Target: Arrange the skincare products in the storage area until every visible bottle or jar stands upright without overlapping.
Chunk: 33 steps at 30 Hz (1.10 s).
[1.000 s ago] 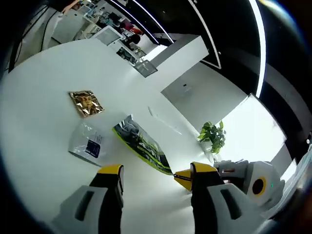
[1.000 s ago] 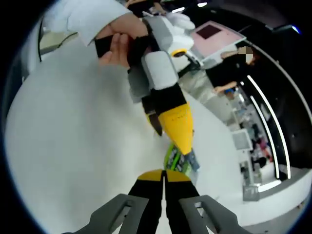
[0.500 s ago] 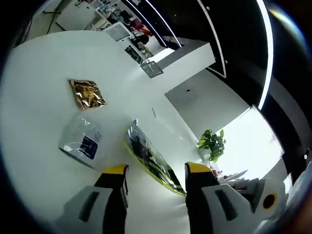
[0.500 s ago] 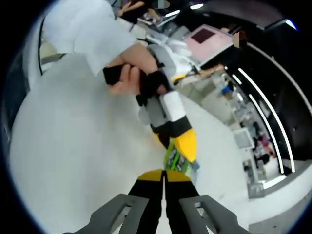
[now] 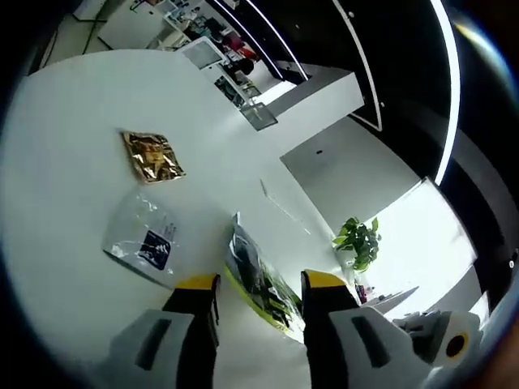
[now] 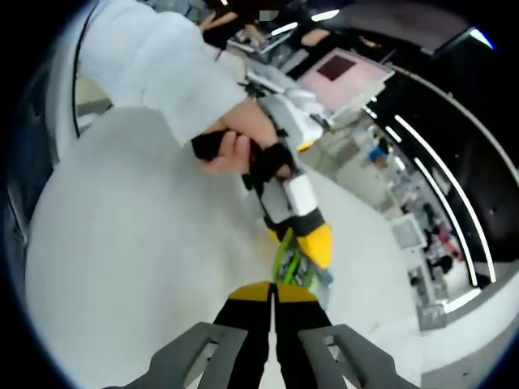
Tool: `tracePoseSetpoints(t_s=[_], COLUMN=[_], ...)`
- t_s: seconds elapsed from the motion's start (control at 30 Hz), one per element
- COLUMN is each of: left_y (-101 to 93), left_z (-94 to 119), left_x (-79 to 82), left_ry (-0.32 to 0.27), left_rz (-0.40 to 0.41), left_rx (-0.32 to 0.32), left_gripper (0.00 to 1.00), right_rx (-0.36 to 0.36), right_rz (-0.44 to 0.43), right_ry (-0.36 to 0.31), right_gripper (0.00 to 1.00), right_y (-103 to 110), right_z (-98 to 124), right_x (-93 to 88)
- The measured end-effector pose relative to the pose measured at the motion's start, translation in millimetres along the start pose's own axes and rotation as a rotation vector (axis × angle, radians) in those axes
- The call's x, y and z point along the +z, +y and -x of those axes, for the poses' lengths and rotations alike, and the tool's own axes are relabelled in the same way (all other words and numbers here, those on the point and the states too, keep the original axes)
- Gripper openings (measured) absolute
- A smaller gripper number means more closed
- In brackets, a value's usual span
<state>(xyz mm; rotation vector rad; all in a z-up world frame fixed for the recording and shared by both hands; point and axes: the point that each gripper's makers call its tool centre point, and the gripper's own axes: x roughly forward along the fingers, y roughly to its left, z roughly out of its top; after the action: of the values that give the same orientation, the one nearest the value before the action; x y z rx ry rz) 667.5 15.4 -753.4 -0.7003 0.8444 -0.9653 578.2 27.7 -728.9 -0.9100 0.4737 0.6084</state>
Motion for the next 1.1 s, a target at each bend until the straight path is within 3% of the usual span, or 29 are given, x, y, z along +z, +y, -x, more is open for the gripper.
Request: tracePoseSetpoints(t_s=[0.1,0.23,0.43,0.6,0.73,0.93,1.1], left_y=[1.2,-3.7,-7.1,-7.6,-8.9,-15.0,-18.5], left_z=[0,0,-1,-1,0,4,9], left_x=[-0.1,-0.8,-2.6,-9.0,-9.1,-6.2,-8.2], left_ry=[-0.001,0.003,0.003,0.013,-0.017,-0.06,-0.089], left_rz=[0.004,0.011,0.014,0.005,-0.01,0.003,0.026], left_rx=[0.006,-0.018,-0.021,-0.007,0.023,0.029,0.036], left_gripper=[0.31,0.15,0.05,0.0,0.0,0.0,0.0], right_rx=[0.001,-0.007,-0.011,-0.005,-0.005,-0.015,-0.039], right_rz=[-0.007,-0.024,-0.035,-0.05,-0.042,-0.214,-0.271], right_ry=[-0.004,-0.005,0.004,0.017,0.036,0.038,0.054], right_gripper=[0.0,0.0,0.0,0.0,0.0,0.0,0.0], right_y=[1,1,2,8,14,18,23], right_z=[2,5,9,10,12,20,29], right_x=[0.3,-1.1,-5.6,-10.7,-14.3,-21.3,-27.3])
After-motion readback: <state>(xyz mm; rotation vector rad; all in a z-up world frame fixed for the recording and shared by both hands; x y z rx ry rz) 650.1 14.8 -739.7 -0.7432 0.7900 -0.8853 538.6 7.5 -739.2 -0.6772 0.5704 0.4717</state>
